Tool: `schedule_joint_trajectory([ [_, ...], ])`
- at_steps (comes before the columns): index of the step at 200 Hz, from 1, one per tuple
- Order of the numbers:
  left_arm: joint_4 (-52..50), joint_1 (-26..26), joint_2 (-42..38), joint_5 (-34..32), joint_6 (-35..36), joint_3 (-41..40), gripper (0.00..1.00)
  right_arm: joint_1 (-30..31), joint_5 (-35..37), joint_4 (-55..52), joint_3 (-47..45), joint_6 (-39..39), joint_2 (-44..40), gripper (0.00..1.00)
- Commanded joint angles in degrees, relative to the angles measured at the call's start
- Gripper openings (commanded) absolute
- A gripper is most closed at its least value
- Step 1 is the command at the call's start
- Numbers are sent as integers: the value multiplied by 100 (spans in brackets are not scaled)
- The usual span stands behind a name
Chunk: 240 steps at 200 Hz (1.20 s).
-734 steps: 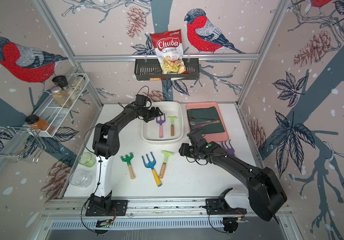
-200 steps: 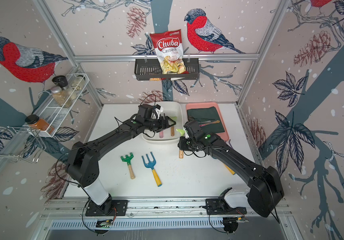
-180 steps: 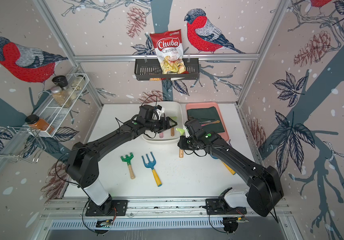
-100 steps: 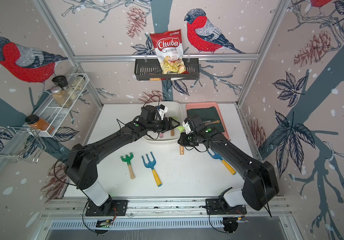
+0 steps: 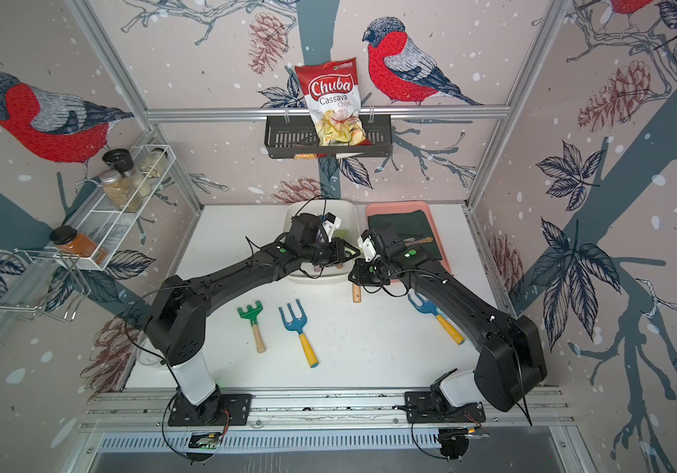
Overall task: Put the rake into the storage box
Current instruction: Pick up the rake at the center of the board.
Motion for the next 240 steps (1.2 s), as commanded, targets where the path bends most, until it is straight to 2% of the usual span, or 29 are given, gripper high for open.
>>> schedule_joint_trajectory([
  [1, 326, -9, 49, 47, -21, 62, 22, 10, -51, -8, 55, -110, -44, 23],
  [40, 429, -10, 139, 120, -55, 106, 7, 2, -15, -28, 13, -160, -89, 27],
  [70, 461, -10, 171, 118, -87, 131, 3, -28, -20, 41, -15, -174, -149, 37],
  [80, 497, -5, 180, 143, -109, 150, 2, -41, -21, 52, -8, -174, -159, 43],
  [100, 422, 23, 215, 151, -75, 262, 1, -75, -1, 47, 12, -157, -212, 62],
  [135, 103, 323, 294, 180, 194, 510, 1, -325, 133, 58, -33, -38, -520, 77],
  [160, -143, 707, 479, 303, 515, 768, 2, -698, 226, 57, -238, 1, -892, 80],
  [194, -666, 1166, 1158, 604, 1283, 1479, 3, -1247, 112, 121, -628, -11, -1438, 81],
  [240, -679, 1734, 2135, 1135, 1600, 2160, 3, -1679, -21, 202, -924, -105, -1650, 82],
])
